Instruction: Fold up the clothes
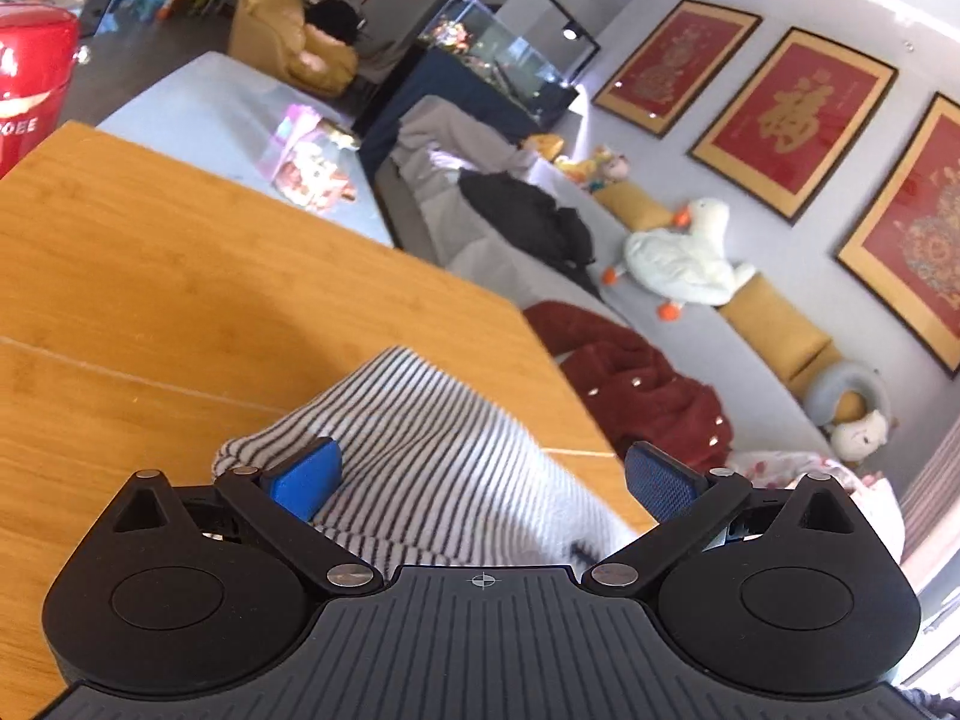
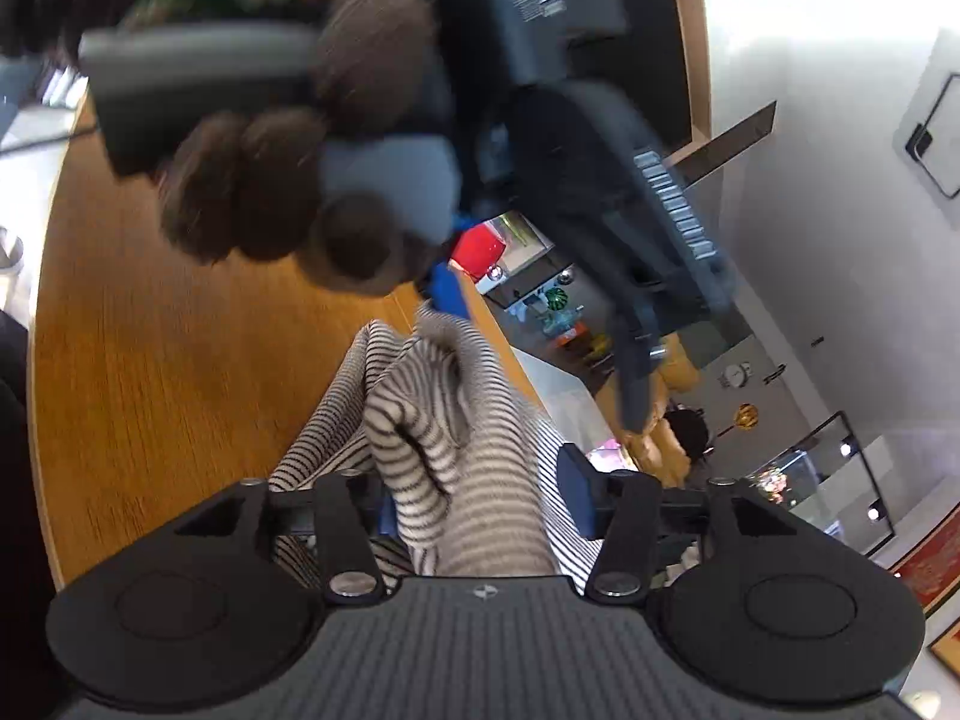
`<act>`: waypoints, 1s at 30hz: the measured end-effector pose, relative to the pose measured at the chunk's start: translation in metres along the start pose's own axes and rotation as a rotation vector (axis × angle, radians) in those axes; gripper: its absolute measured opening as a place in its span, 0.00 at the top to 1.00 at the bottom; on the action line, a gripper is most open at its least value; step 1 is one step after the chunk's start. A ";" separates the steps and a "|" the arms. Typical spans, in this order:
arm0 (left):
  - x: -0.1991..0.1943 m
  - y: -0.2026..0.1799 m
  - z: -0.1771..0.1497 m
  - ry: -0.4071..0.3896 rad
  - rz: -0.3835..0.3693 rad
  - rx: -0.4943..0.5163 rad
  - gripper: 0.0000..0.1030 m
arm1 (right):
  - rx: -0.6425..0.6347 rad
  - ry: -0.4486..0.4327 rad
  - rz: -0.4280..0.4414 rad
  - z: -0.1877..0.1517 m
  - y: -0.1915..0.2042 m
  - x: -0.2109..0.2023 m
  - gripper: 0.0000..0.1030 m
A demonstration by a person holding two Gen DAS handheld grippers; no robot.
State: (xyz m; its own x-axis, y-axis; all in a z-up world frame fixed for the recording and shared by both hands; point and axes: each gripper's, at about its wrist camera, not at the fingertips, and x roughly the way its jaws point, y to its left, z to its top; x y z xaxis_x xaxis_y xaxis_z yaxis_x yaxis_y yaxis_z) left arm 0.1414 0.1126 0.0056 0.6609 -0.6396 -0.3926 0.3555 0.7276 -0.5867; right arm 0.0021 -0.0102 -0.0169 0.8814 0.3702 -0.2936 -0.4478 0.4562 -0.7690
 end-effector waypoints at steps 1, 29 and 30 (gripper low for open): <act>0.000 0.003 -0.003 -0.002 0.010 0.011 0.00 | 0.026 -0.013 0.026 -0.001 -0.006 -0.006 0.34; -0.026 -0.021 -0.084 0.132 0.003 0.010 0.51 | 1.010 -0.127 0.604 -0.071 -0.170 -0.040 0.89; -0.025 -0.023 -0.087 0.124 0.010 0.025 0.51 | 1.025 -0.122 0.642 -0.070 -0.168 -0.039 0.89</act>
State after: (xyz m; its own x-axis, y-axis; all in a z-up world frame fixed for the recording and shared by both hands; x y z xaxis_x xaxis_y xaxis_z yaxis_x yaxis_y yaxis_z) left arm 0.0595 0.0900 -0.0328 0.5782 -0.6571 -0.4837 0.3670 0.7389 -0.5651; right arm 0.0537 -0.1582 0.0837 0.4605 0.8123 -0.3580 -0.7576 0.5698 0.3184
